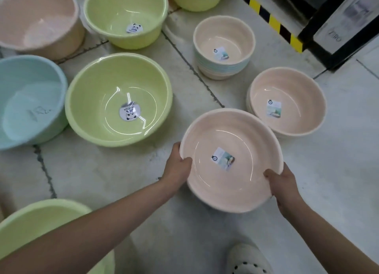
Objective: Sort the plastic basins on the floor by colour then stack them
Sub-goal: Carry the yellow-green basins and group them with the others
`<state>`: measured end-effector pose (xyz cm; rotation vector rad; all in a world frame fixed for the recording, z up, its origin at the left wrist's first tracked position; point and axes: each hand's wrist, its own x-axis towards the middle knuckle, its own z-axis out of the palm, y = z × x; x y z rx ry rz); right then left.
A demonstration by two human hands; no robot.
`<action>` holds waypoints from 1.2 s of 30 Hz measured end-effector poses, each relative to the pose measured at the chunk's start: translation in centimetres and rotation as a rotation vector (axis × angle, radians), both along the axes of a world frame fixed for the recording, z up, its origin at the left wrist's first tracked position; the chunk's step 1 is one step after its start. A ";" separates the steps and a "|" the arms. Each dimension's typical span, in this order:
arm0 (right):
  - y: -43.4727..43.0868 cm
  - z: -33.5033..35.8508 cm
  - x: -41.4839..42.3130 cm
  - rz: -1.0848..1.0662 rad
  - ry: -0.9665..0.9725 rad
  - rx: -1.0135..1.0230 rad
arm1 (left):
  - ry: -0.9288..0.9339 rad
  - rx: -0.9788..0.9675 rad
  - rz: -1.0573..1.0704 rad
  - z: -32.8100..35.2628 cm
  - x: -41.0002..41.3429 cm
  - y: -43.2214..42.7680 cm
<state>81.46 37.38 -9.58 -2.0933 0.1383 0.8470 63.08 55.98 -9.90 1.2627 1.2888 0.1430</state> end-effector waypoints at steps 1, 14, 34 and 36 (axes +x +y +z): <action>0.1 0.0 -0.2 -0.005 -0.036 -0.007 | -0.015 0.000 -0.006 -0.1 0.0 0.1; 13.8 14.7 -11.9 0.609 -0.549 0.221 | -0.014 0.074 -0.109 15.4 -13.5 10.0; 15.2 1.8 -34.1 1.483 -0.133 0.008 | 0.251 -0.071 0.859 2.8 -46.8 -10.1; 14.6 1.2 -34.0 1.449 -0.120 0.005 | 0.125 -0.086 0.987 2.1 -46.6 -10.1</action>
